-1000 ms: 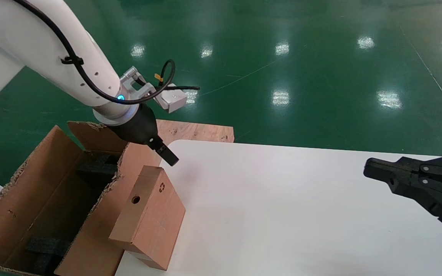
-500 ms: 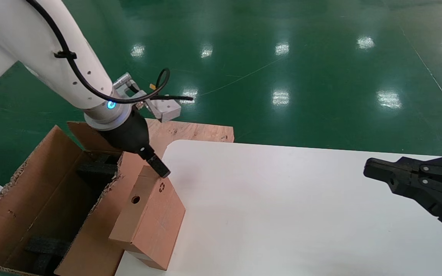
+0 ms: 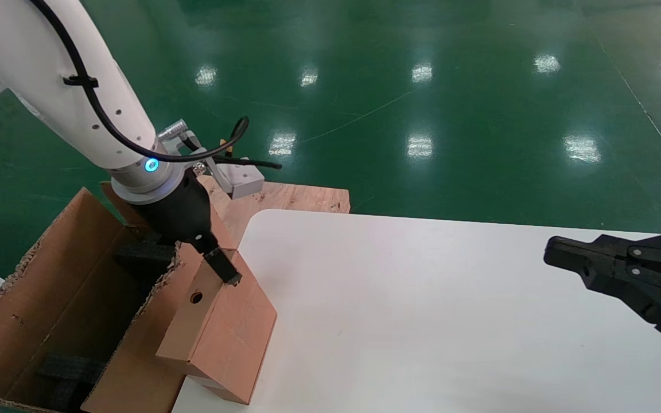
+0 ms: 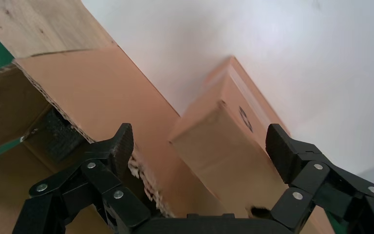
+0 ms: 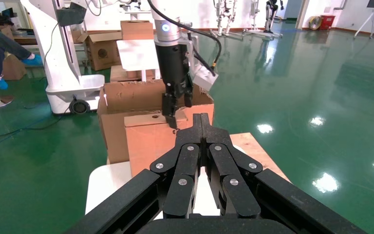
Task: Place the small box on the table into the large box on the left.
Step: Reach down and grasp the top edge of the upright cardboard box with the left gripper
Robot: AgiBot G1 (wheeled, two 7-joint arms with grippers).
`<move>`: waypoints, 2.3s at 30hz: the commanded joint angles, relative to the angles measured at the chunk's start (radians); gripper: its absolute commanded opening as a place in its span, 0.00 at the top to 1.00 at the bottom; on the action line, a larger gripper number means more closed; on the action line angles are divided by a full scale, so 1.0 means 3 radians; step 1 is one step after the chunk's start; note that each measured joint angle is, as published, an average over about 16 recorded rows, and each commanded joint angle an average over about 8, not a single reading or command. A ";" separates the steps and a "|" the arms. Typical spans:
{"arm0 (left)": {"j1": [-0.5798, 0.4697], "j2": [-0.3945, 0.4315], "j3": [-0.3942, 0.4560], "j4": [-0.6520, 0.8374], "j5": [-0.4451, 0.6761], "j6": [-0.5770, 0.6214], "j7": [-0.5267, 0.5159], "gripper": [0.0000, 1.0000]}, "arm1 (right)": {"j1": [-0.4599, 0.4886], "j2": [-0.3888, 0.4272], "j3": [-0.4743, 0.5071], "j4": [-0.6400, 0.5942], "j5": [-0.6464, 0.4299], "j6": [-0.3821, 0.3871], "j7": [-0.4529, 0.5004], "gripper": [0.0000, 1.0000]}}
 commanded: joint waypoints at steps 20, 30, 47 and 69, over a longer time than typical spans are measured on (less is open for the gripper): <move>-0.0206 0.0151 0.0743 0.0223 -0.0670 0.0027 0.0498 0.00 | 0.0000 0.0000 0.0000 0.0000 0.0000 0.0000 0.0000 1.00; -0.0283 0.0332 0.1089 0.0633 -0.1041 -0.0033 0.0702 0.00 | 0.0000 0.0000 0.0000 0.0000 0.0000 0.0000 0.0000 1.00; -0.0298 0.0315 0.1068 0.0711 -0.1177 -0.0083 0.0740 0.95 | -0.0001 0.0000 0.0001 -0.0001 0.0001 0.0001 0.0000 1.00; -0.0294 0.0322 0.1073 0.0686 -0.1123 -0.0068 0.0728 1.00 | -0.0001 0.0000 0.0000 -0.0001 0.0001 0.0001 0.0000 1.00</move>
